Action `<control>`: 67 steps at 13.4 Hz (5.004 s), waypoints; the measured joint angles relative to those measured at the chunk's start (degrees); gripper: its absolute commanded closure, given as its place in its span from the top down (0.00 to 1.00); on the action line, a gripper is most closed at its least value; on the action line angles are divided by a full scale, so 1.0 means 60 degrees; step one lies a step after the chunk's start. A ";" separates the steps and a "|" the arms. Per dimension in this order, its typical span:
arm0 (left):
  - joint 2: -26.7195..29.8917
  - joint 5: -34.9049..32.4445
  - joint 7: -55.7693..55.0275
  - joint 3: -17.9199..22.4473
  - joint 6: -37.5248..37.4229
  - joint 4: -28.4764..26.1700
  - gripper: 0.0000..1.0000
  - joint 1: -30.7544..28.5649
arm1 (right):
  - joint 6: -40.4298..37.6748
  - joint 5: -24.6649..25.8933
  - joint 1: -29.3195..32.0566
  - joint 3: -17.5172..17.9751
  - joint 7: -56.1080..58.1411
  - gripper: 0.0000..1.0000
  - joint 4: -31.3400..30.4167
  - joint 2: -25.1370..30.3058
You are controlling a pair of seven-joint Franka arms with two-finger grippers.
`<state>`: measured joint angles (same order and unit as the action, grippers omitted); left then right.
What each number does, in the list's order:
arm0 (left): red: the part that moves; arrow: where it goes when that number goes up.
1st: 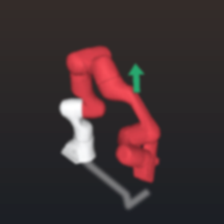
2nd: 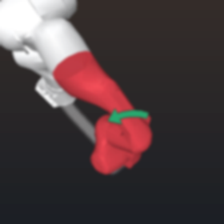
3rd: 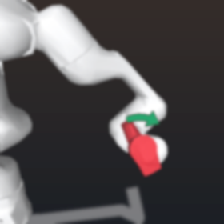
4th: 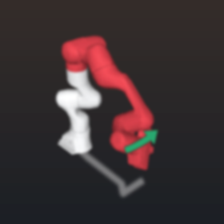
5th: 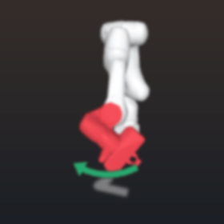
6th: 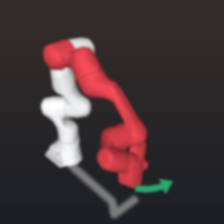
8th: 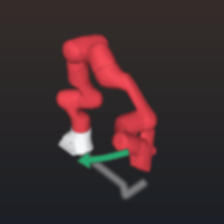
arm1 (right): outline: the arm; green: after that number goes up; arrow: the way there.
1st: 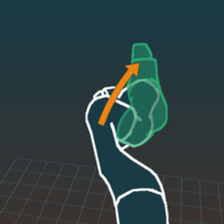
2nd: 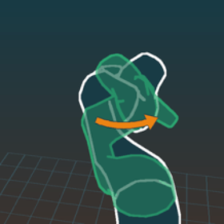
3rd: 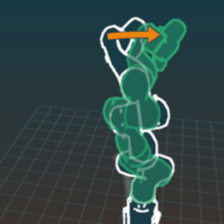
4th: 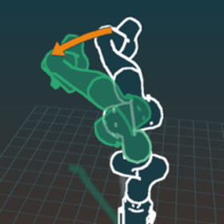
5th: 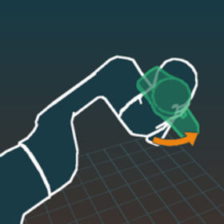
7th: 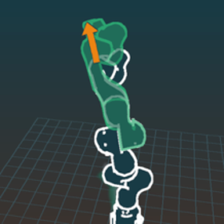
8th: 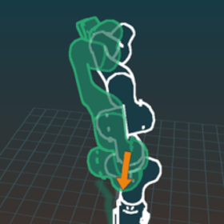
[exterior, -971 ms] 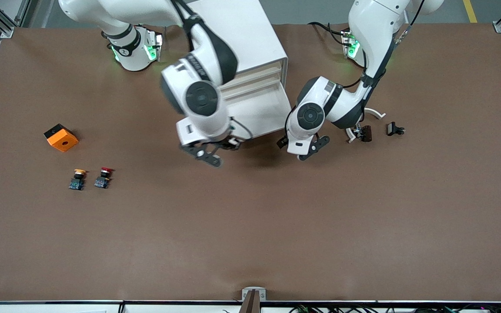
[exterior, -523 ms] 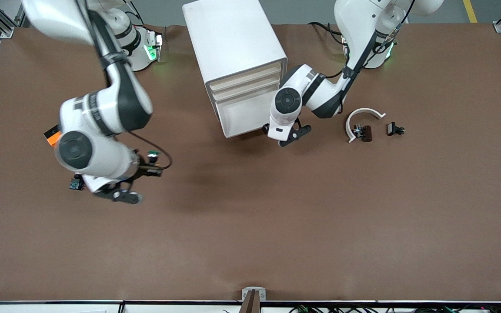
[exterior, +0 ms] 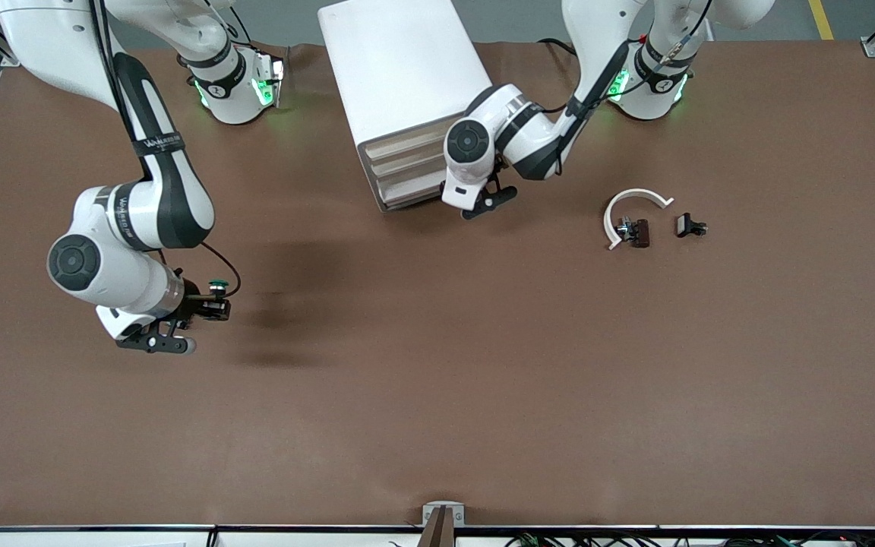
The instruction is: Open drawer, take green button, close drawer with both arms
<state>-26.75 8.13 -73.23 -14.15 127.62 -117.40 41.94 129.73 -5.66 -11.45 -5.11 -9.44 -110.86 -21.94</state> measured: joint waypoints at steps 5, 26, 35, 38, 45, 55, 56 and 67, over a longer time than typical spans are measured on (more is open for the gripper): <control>0.0010 -0.0066 -0.0006 0.0011 0.0007 0.0000 1.00 0.0023 | 0.2140 0.0013 0.0030 -0.0002 -0.0027 0.00 -0.1602 0.0074; 0.1479 -0.1614 0.5050 0.0149 -0.4394 0.5183 1.00 -0.7050 | 0.2817 0.0238 0.0208 -0.0465 -0.0630 0.00 -0.0803 -0.1294; 0.3080 -0.1624 1.0416 0.0141 -0.6099 0.5567 1.00 -0.9390 | 0.2811 0.0238 0.0019 -0.0433 -0.0654 1.00 -0.0764 -0.1418; 0.3343 -0.1623 1.0541 0.0118 -0.6560 0.5562 1.00 -0.9420 | 0.2039 0.0345 0.0019 -0.0451 -0.0564 1.00 -0.0301 -0.1338; 0.3750 -0.1623 1.0992 0.0092 -0.7379 0.5552 1.00 -0.9421 | -0.3508 0.0476 0.0488 -0.0604 0.1030 1.00 0.2352 -0.0054; 0.4130 -0.1621 1.1100 0.1658 -0.7736 0.5457 1.00 -0.7346 | -0.8392 0.0490 0.1446 -0.0628 0.1585 1.00 0.6320 0.0213; 0.4186 -0.1621 1.1100 0.1860 -0.7761 0.5430 1.00 -0.7133 | -0.8392 0.0490 0.1491 -0.0628 0.1585 1.00 0.6386 0.0195; 0.4432 -0.1601 1.1291 0.1780 -0.7160 0.4817 1.00 -0.6964 | -0.9393 0.0408 0.1551 -0.0608 0.1595 1.00 0.6905 0.0876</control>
<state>-0.15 -1.47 -5.48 -3.47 84.66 -88.50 0.16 73.37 -3.21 -2.14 -8.76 0.13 -69.43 -16.68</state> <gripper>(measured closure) 0.000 0.000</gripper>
